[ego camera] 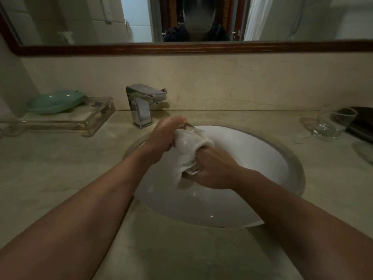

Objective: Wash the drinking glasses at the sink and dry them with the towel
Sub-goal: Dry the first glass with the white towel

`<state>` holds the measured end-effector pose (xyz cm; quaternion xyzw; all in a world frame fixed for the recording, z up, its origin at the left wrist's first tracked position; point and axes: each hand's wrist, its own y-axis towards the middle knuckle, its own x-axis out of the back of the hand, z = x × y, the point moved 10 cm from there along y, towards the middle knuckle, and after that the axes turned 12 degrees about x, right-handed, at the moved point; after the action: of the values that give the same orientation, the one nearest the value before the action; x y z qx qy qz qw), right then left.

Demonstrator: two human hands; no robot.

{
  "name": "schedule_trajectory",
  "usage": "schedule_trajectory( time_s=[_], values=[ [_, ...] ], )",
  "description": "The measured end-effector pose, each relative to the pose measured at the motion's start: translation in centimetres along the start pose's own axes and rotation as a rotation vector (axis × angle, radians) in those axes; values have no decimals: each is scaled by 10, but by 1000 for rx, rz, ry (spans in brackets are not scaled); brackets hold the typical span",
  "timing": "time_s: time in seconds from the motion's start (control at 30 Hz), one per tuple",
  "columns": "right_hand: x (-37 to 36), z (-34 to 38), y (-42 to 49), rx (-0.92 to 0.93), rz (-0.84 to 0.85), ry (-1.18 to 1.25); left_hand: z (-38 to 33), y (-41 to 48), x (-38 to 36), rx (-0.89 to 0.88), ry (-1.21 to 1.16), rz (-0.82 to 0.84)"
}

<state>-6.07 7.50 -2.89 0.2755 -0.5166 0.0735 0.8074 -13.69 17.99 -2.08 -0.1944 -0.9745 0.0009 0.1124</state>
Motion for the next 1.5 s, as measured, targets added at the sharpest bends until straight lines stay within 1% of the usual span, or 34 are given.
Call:
schedule_trajectory(
  time_s=[0.07, 0.1, 0.23, 0.33, 0.43, 0.47, 0.5, 0.53, 0.57, 0.63, 0.67, 0.7, 0.73, 0.77, 0.8, 0.83, 0.87, 0.9, 0.93, 0.97, 1.0, 1.07, 1.13, 1.17, 1.27, 1.33, 1.37, 1.4, 1.43, 1.47, 1.5],
  values=[
    [-9, -8, -2, -45, 30, 118, 1, 2, 0, 5, -42, -12],
    [-9, -11, -2, -76, 14, 206, 1, 1, -2, 10, -73, -8],
    [-3, -16, -9, -268, -91, 789, -1, -3, -6, -10, -190, -17],
    [-5, -14, -14, -368, -158, 1117, -11, -6, -6, -93, -234, 4],
    [-2, -3, -14, -390, -205, 1436, -22, -12, -3, -198, -229, 29],
    [1, 1, -13, -392, -228, 1506, -23, -14, -2, -224, -218, 27],
    [3, 2, -12, -376, -233, 1513, -24, -15, -2, -236, -197, 19],
    [6, 2, -10, -347, -237, 1440, -23, -16, -3, -232, -172, 12],
    [8, -2, -7, -308, -250, 1280, -22, -14, -4, -208, -162, 12],
    [15, -16, -6, -293, -336, 954, -16, -8, -6, -129, -194, 12],
    [19, -18, -6, -272, -374, 832, -13, -6, -8, -84, -212, 2],
    [27, -17, -5, -205, -385, 675, -11, -4, -10, -43, -234, -4],
    [34, -13, -3, -131, -352, 468, -9, -2, -13, 0, -280, 12],
    [38, -8, -1, -92, -280, 223, -6, -1, -19, 57, -347, 53],
    [39, -7, -1, -99, -190, -10, -2, 1, -25, 118, -420, 107],
    [41, -6, 0, -110, -133, -176, -1, 0, -31, 169, -485, 162],
    [43, -4, 0, -106, -128, -231, 0, -1, -34, 201, -539, 191],
    [43, 0, 2, -85, -155, -194, 1, 1, -33, 207, -581, 193],
    [42, 4, 2, -64, -202, -76, 3, 3, -31, 189, -611, 182],
    [37, 3, 2, -83, -230, 106, 3, 4, -29, 162, -624, 171],
    [32, -1, 1, -139, -229, 279, 1, 4, -29, 126, -614, 169],
    [17, -17, -6, -310, -223, 551, -1, 5, -31, 64, -586, 181],
    [10, -29, -14, -470, -287, 844, -7, 3, -33, 7, -594, 208],
    [6, -31, -16, -521, -318, 1003, -13, 0, -34, -33, -604, 235],
    [-2, -14, -16, -549, -360, 1495, -24, -6, -34, -136, -618, 297],
    [-1, -4, -17, -563, -393, 1710, -31, -12, -33, -198, -619, 333],
    [-1, -3, -16, -557, -392, 1735, -34, -14, -32, -216, -619, 339],
    [0, -3, -14, -545, -391, 1697, -34, -16, -32, -211, -613, 329],
    [1, -7, -13, -529, -395, 1602, -30, -14, -30, -172, -594, 288],
    [4, -15, -11, -513, -418, 1455, -24, -11, -30, -120, -556, 242],
    [11, -25, -12, -488, -469, 1257, -17, -7, -31, -60, -515, 222]
  ],
)
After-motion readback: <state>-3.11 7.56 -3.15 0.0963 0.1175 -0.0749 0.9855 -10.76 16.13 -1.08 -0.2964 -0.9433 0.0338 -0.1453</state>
